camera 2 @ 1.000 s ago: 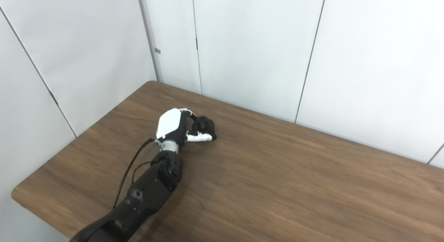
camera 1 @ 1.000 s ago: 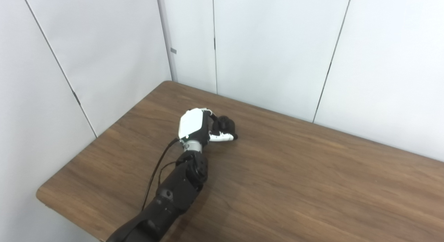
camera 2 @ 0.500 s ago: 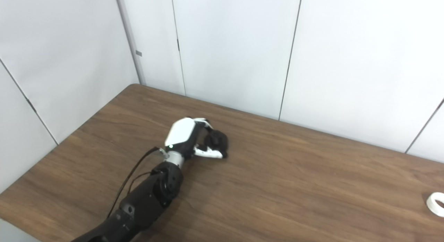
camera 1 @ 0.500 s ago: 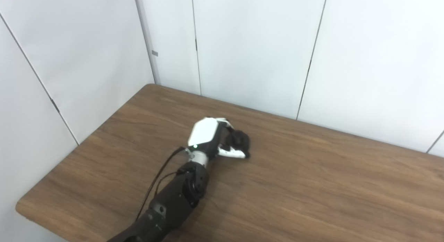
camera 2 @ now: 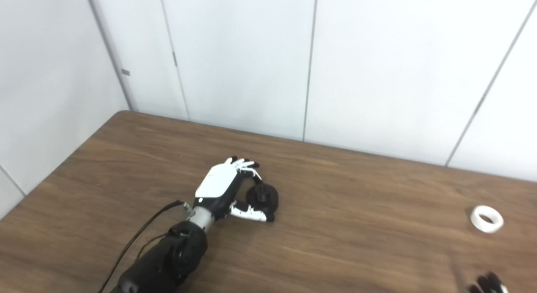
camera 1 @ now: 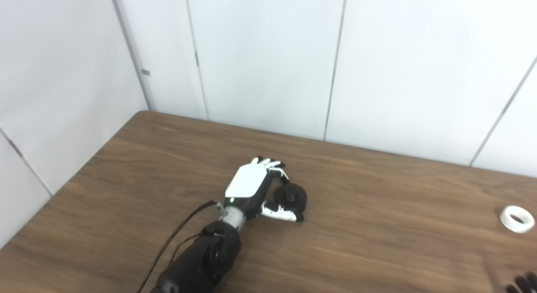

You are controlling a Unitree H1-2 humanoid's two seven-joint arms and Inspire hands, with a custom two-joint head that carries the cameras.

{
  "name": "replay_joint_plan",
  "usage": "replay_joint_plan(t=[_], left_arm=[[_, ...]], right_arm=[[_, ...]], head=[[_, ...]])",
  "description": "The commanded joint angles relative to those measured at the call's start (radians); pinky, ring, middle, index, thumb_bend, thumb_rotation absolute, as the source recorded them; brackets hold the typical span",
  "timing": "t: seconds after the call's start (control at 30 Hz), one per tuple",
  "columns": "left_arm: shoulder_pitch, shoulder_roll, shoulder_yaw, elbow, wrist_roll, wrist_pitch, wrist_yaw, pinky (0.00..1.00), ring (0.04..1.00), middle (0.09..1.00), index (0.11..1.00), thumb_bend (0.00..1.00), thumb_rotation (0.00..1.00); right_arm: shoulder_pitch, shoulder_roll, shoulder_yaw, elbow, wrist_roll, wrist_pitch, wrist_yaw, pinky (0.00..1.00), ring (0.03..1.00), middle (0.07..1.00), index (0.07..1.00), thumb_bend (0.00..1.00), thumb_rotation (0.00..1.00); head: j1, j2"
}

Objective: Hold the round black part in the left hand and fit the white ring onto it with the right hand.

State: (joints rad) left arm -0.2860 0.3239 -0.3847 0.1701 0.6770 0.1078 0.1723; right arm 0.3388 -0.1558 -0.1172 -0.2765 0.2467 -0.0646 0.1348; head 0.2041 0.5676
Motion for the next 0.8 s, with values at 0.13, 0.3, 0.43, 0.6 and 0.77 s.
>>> replay_joint_plan(t=[0.13, 0.3, 0.43, 0.6, 0.77], left_arm=[[0.019, -0.005, -0.049, -0.034, 0.028, -0.03, -0.101, 1.0, 0.955, 0.891, 0.479, 0.52, 0.05], [0.026, -0.009, -0.078, -0.056, 0.046, -0.052, -0.147, 1.0, 0.974, 0.902, 0.479, 0.52, 0.05], [0.033, -0.004, -0.099, -0.081, 0.068, -0.066, -0.17, 1.0, 0.977, 0.904, 0.48, 0.52, 0.05], [0.048, 0.007, -0.119, -0.114, 0.09, -0.094, -0.199, 1.0, 0.978, 0.904, 0.479, 0.52, 0.05], [0.065, 0.013, -0.131, -0.138, 0.1, -0.11, -0.221, 1.0, 0.977, 0.899, 0.48, 0.52, 0.05]], right_arm=[[0.034, 0.04, 0.039, -0.053, -0.036, 0.086, -0.039, 0.77, 0.879, 0.897, 0.871, 0.74, 0.77], [0.038, 0.048, 0.064, -0.074, -0.05, 0.085, -0.052, 0.76, 0.883, 0.901, 0.87, 0.75, 0.75], [0.037, 0.06, 0.08, -0.083, -0.057, 0.084, -0.073, 0.75, 0.874, 0.892, 0.855, 0.76, 0.73], [0.035, 0.076, 0.102, -0.102, -0.057, 0.091, -0.094, 0.77, 0.862, 0.886, 0.85, 0.76, 0.7], [0.037, 0.087, 0.13, -0.136, -0.067, 0.106, -0.123, 0.77, 0.864, 0.892, 0.863, 0.7, 0.68]], head=[[-0.056, 0.02], [-0.116, 0.039], [-0.16, 0.057], [-0.211, 0.078], [-0.238, 0.095]])
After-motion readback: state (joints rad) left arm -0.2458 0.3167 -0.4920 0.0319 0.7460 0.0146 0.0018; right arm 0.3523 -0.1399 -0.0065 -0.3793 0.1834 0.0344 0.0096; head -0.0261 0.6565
